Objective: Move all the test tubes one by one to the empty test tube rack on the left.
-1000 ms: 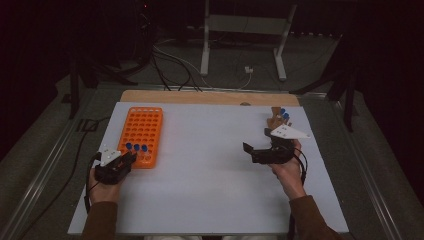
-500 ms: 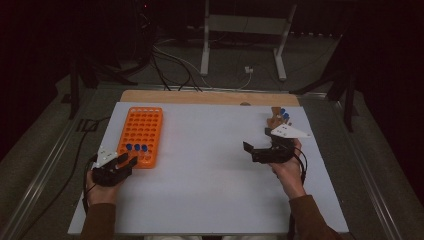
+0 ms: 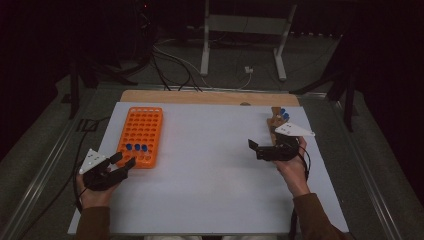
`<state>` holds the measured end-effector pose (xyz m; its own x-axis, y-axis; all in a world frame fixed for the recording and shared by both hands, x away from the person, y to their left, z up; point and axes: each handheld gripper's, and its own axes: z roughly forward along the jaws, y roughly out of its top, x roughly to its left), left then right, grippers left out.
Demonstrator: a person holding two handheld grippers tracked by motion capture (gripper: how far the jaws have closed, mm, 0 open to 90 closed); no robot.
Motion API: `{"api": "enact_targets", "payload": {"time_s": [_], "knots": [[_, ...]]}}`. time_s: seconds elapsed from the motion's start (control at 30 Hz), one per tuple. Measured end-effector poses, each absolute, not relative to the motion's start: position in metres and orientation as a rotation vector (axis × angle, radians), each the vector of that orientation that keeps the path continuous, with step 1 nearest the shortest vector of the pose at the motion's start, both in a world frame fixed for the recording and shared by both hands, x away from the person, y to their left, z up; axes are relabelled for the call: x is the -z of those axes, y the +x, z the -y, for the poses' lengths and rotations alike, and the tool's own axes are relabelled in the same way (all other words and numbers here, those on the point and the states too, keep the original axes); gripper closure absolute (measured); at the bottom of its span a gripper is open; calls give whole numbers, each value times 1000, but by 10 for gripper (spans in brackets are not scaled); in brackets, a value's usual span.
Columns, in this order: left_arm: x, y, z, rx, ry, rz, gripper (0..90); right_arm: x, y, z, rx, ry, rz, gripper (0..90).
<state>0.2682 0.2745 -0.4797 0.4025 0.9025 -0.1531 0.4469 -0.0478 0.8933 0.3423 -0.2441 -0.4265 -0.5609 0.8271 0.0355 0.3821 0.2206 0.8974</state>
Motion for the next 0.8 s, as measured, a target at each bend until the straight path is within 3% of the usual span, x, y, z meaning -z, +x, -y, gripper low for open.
{"api": "enact_targets", "payload": {"time_s": [0.17, 0.33, 0.6, 0.8], "knots": [[474, 266, -271, -612, 1651, -1210, 171, 426, 347, 254, -1262, 1136, -2029, 17], [471, 266, -266, -629, 1655, -1212, 22, 431, 353, 270, -1220, 1186, -2005, 18], [471, 266, -263, -632, 1669, -1208, 16, 433, 366, 296, -1153, 1253, -1958, 29], [472, 266, -261, -636, 1675, -1205, 16, 429, 383, 314, -1128, 1349, -1910, 85]]}}
